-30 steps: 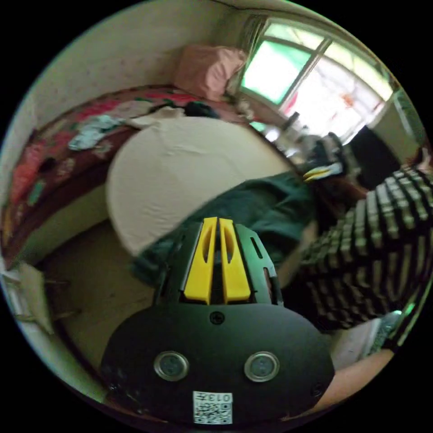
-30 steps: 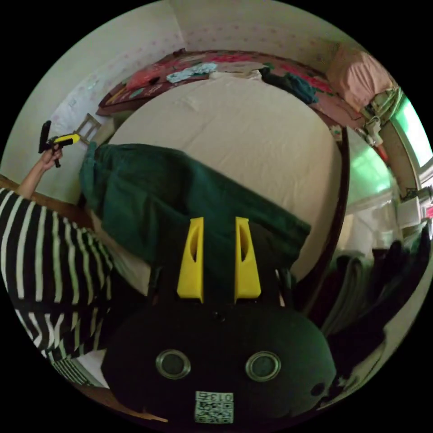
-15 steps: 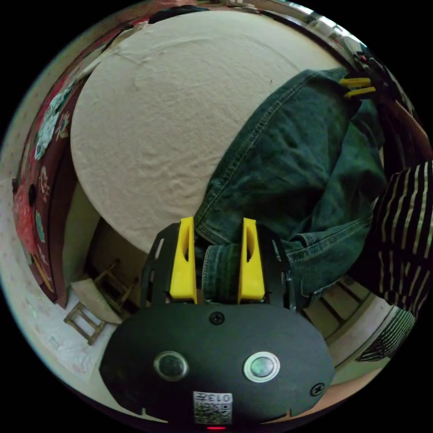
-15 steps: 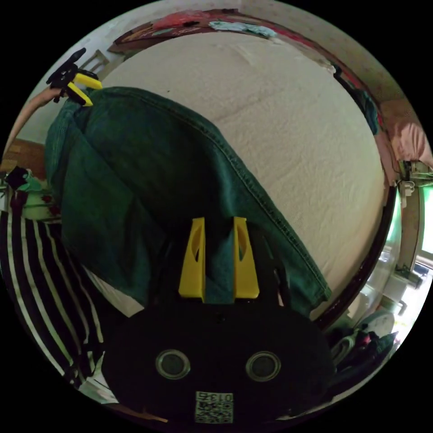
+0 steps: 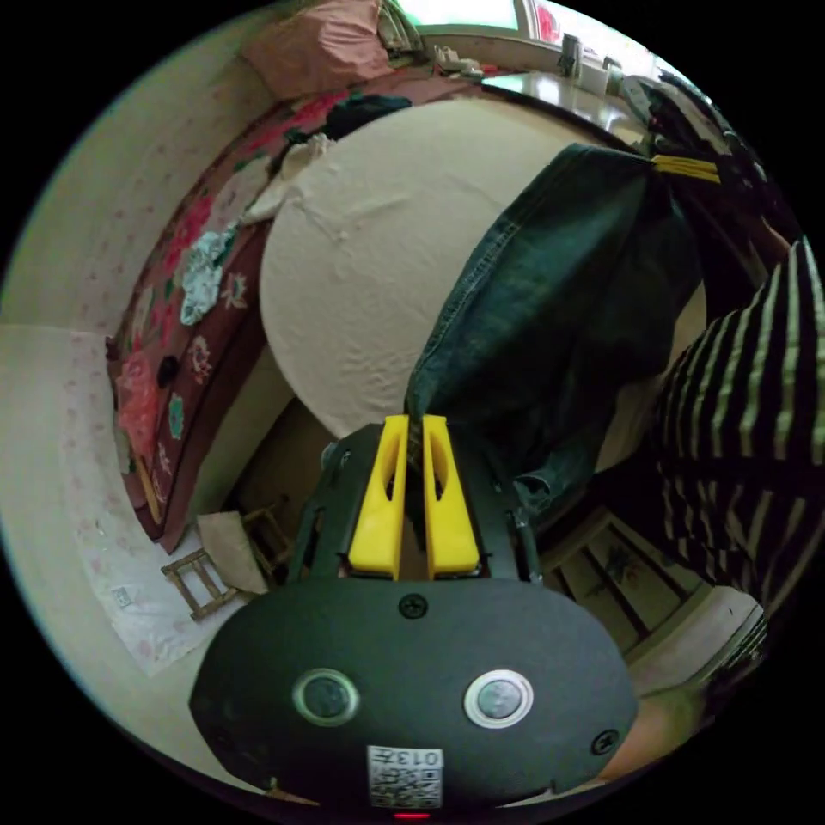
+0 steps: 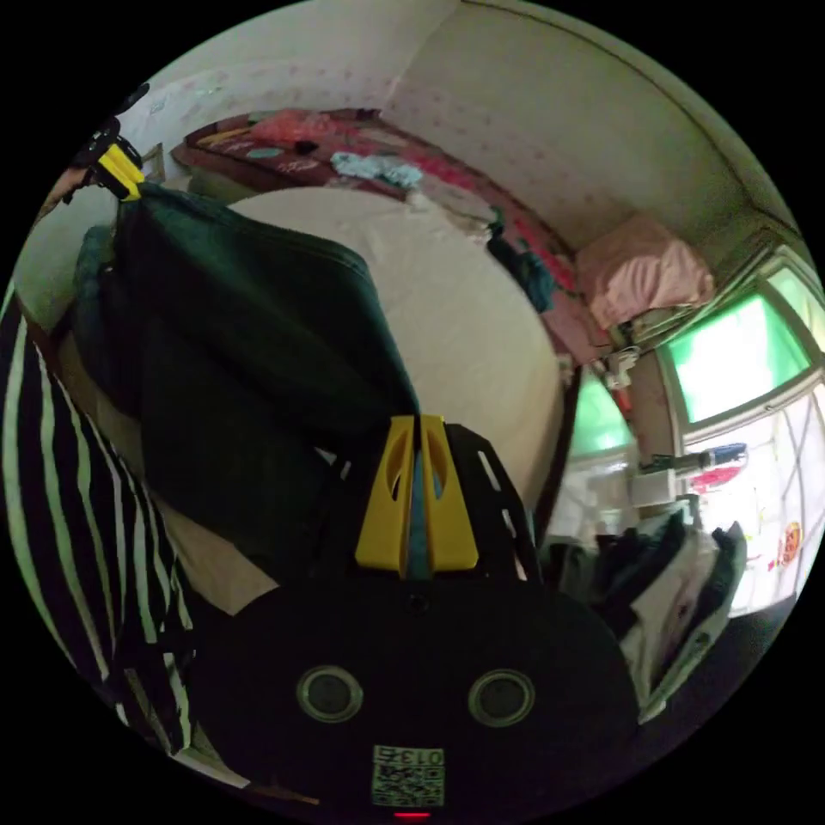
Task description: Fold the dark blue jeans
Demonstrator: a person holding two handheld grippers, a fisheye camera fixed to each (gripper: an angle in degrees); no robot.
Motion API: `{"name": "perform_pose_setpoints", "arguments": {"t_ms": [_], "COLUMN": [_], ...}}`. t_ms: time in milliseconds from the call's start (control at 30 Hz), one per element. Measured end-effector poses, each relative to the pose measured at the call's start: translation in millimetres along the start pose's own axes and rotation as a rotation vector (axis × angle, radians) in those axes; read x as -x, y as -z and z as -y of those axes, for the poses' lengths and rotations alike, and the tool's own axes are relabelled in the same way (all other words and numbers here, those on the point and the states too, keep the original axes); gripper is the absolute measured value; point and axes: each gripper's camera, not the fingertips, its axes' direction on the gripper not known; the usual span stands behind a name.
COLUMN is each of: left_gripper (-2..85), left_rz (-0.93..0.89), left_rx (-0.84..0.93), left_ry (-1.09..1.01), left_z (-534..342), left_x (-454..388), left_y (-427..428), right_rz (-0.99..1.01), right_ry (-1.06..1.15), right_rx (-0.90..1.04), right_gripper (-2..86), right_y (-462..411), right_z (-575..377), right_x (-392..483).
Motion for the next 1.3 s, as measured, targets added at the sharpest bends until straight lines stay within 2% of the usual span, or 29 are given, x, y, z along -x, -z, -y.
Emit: {"name": "perform_pose_setpoints", "arguments": {"t_ms": [167, 267, 333, 467, 500, 633, 700, 800, 900, 1000, 1033, 1133, 1200, 1300], "left_gripper": [2.2, 2.8, 4.1, 4.2, 4.3, 7.7, 9.8, 14.1, 15.6, 12.3, 10.5, 5.1, 3.3, 2.1], "left_rz": [0.135, 0.165, 0.171, 0.083, 0.023, -0.062, -0.067, -0.037, -0.168, -0.236, -0.246, -0.245, -0.191, -0.111], "left_rx": [-0.148, -0.147, -0.132, 0.046, 0.097, -0.019, -0.052, -0.059, -0.087, -0.024, -0.027, 0.012, 0.027, 0.0], "left_ry": [-0.032, -0.044, -0.012, 0.118, 0.168, 0.381, 0.456, 0.593, 0.722, 0.71, 0.719, 0.679, 0.612, 0.536], "left_z": [17, 54, 88, 114, 108, 63, 47, 30, 24, 36, 40, 53, 61, 66], "left_x": [21, 53, 83, 118, 122, 121, 119, 121, 135, 141, 142, 146, 147, 155], "left_y": [62, 46, 17, -60, -79, -99, -106, -119, -140, -163, -165, -164, -155, -135], "right_rz": [-0.24, -0.374, -0.389, -0.208, -0.132, -0.093, 0.109, 0.224, 0.268, 0.298, 0.285, 0.197, -0.023, -0.267], "right_ry": [-0.063, -0.038, -0.05, -0.017, -0.065, -0.283, -0.428, -0.549, -0.615, -0.612, -0.612, -0.425, -0.293, -0.212], "right_rx": [-0.22, -0.318, -0.281, -0.021, -0.027, 0.008, 0.091, 0.121, 0.131, 0.229, 0.213, 0.235, 0.194, 0.181], "right_gripper": [0.9, 1.1, 1.3, 1.8, 2.4, 5.7, 7.2, 8.9, 9.0, 5.5, 4.9, 2.7, 2.2, 2.0], "right_y": [47, 30, 2, -75, -80, -97, -122, -149, -178, -209, -209, -201, -179, -162], "right_z": [20, 53, 79, 113, 106, 63, 33, 15, 18, 30, 33, 53, 62, 64], "right_x": [-41, -60, -73, -93, -103, -146, -171, -186, -197, -202, -204, -209, -225, -271]}}
